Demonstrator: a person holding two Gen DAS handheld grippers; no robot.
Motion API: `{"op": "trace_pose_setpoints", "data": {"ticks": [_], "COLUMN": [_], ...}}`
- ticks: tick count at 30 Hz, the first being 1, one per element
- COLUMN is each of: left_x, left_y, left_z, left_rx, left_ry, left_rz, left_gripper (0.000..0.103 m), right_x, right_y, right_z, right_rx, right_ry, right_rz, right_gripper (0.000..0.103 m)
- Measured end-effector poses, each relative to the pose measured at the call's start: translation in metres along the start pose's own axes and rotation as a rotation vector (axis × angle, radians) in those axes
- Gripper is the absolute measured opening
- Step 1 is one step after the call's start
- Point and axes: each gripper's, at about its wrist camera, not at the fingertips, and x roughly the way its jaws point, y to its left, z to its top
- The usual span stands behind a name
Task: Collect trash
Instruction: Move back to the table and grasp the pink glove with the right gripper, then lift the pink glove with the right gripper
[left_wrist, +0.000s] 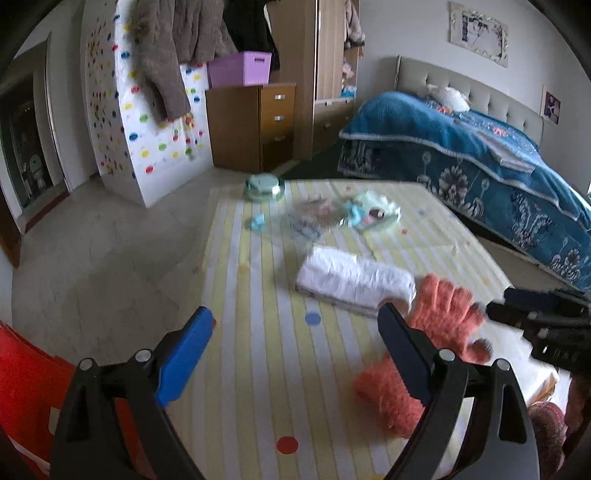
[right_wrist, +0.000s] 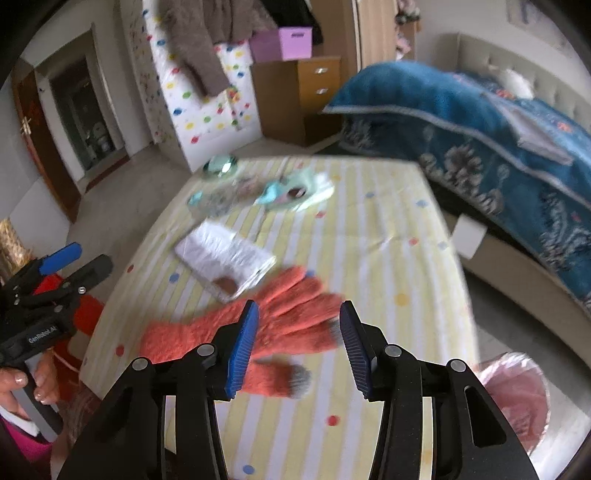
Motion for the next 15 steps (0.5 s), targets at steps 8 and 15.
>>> {"op": "trace_pose_setpoints", "data": {"ticks": [8,15], "left_x": [0.002,-0.002], "left_y": [-0.007,-0.016], "left_z": [-0.006,-0.008], "left_rx": [0.006,0.026], "left_ry": [0.014,0.021], "left_rz": [0.009,0.014], "left_gripper": [0.088,0.088], "right_x": [0.048,0.035], "right_y": [0.027,0.035], "right_z": [-0.012,-0.019], "right_rx": [-0.076,-0.118], "right_ry": [0.092,0.049], "right_rz": [0.030,0.046], "right_gripper": [0.046,0.010]}}
